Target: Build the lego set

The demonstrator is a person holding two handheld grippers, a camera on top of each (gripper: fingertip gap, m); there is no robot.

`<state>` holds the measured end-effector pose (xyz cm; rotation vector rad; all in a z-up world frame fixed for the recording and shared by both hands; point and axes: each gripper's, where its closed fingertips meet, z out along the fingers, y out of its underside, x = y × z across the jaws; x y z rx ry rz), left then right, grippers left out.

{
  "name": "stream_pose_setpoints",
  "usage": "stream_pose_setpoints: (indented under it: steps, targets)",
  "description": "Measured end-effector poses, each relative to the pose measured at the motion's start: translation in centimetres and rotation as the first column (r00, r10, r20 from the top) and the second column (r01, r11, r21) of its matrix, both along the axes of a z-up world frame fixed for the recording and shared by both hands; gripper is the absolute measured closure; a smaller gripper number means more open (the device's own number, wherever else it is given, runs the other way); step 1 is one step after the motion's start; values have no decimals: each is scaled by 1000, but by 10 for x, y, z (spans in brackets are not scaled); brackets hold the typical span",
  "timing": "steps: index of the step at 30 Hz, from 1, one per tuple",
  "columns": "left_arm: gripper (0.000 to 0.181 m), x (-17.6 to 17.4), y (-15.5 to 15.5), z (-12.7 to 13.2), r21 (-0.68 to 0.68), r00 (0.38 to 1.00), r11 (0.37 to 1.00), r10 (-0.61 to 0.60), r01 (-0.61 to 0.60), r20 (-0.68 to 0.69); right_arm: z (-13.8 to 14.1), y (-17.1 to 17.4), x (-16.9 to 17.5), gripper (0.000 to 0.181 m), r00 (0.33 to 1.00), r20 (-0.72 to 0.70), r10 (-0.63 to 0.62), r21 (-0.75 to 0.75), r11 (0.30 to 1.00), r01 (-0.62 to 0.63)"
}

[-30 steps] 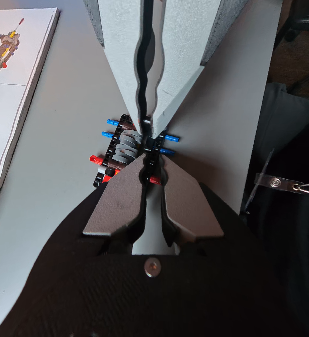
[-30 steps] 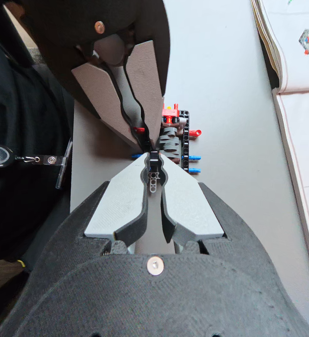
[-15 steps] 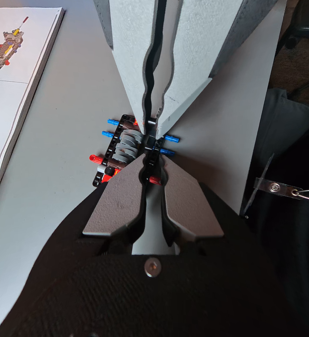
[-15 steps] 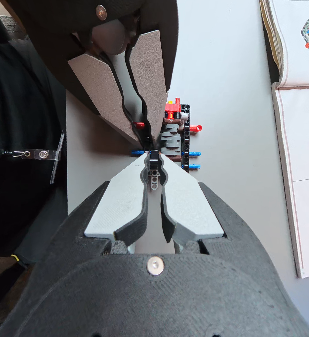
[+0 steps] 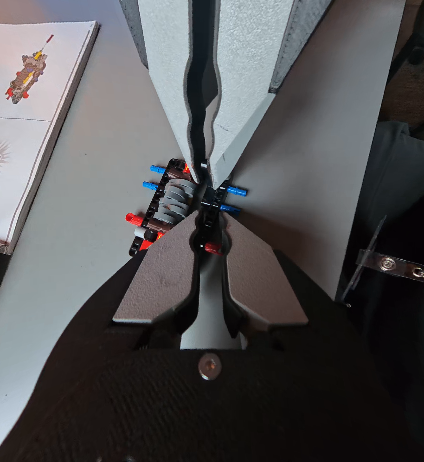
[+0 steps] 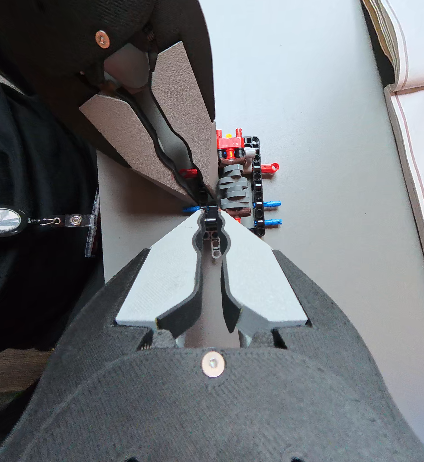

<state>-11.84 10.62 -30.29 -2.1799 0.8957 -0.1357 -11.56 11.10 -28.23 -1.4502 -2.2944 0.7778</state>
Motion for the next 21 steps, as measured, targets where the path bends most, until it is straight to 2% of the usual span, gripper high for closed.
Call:
stream_pose_setpoints:
  steps: [1, 9, 17, 21]
  targets:
    - [172, 0, 0, 0, 8, 1000, 1000, -3, 3, -9, 0, 0, 0, 176, 1000, 1, -4, -5, 1000, 4]
    - [172, 1, 1, 0, 25, 1000, 1000, -5, 6, -19, 0, 0, 0, 176, 1000, -1, -7, -35, 999, 7]
    - [154, 2, -9, 2, -4, 999, 999, -46, 46, 5, 0, -1, 0, 176, 1000, -4, 0, -31, 1000, 0]
    - [152, 7, -11, 1, -18, 997, 996, -83, 83, 10, 0, -1, 0, 176, 1000, -3, 1, -36, 999, -1]
